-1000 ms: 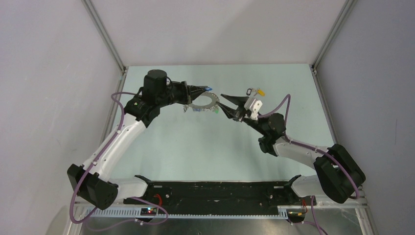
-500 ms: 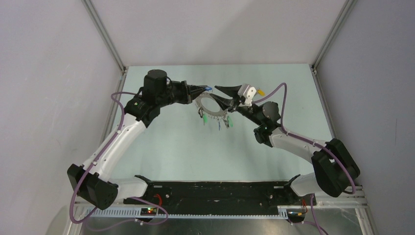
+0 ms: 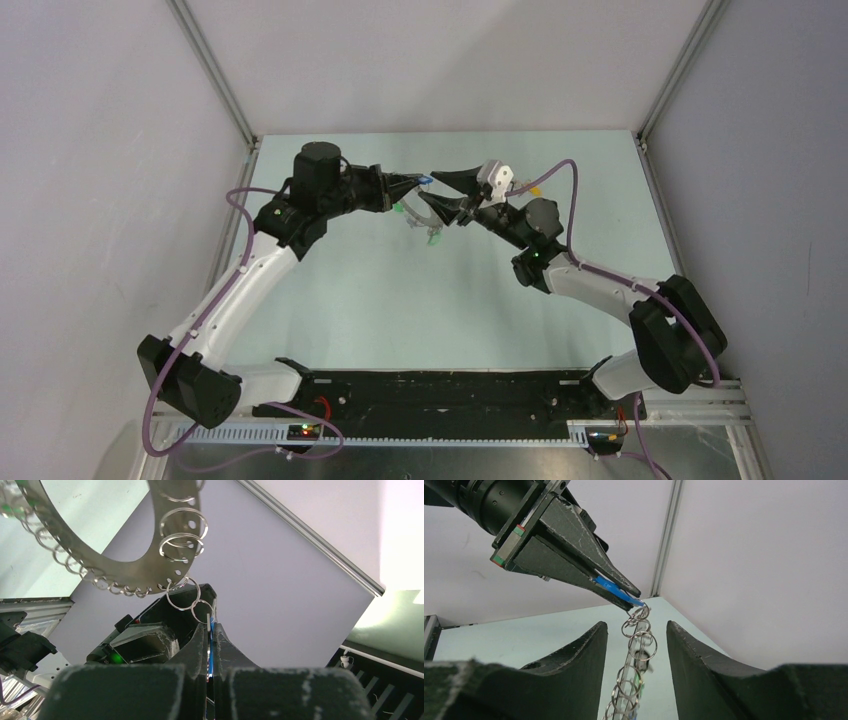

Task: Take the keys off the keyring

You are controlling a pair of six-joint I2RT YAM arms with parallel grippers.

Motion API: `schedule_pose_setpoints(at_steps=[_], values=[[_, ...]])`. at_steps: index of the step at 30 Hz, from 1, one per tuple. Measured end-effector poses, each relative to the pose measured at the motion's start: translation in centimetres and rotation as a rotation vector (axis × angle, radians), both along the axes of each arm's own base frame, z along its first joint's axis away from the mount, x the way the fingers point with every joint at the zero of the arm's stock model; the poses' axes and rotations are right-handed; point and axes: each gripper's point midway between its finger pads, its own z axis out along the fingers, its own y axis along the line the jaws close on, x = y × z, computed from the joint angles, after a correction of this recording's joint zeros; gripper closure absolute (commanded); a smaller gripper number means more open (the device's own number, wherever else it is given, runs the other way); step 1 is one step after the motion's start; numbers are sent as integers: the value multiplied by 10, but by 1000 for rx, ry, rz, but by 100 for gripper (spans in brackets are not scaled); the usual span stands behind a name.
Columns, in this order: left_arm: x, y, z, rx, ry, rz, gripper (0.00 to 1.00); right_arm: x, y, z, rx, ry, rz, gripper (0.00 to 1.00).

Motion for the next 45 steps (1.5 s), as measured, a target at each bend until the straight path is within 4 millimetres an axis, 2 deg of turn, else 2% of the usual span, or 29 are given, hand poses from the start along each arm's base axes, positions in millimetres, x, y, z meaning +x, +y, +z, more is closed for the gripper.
schedule_pose_setpoints(at_steps=[8, 10, 11, 13, 15, 19, 24, 25, 27, 28, 30, 32, 38, 45], values=[[0, 0, 0, 0, 0, 0, 100, 10, 9, -3, -15, 43, 8, 48], [0, 0, 0, 0, 0, 0, 100, 11, 11, -3, -17, 49, 12, 56], [0, 0, 0, 0, 0, -1, 100, 12, 12, -4, -18, 54, 13, 65], [-1, 0, 1, -1, -2, -1, 100, 11, 13, -4, -20, 56, 23, 76], [-1, 0, 1, -1, -3, 0, 100, 9, 15, -6, -24, 58, 37, 82], [-3, 1, 1, 1, 2, 0, 100, 6, 17, -7, -37, 55, 60, 86], [-3, 1, -1, 5, 9, 0, 100, 3, 18, -8, -85, 2, 55, 85], [-3, 1, -1, 4, 8, -1, 100, 2, 17, -8, -100, -24, 45, 84], [-5, 2, 0, 3, 8, -4, 100, -2, 15, -7, -127, -86, 22, 75], [-6, 2, 0, 3, 10, -7, 100, -4, 13, -6, -143, -129, 6, 63], [-8, 1, 0, 3, 13, -12, 100, -8, 10, -6, -171, -214, -24, 47], [-8, 1, 1, 1, 9, -12, 100, -12, 9, -9, -191, -268, -41, 38], [-7, 2, 6, -7, -12, -8, 100, -12, 7, -15, -205, -287, -62, 33], [-7, 2, 7, -7, -16, -8, 100, -3, -20, 1, -111, -129, -61, 33]])
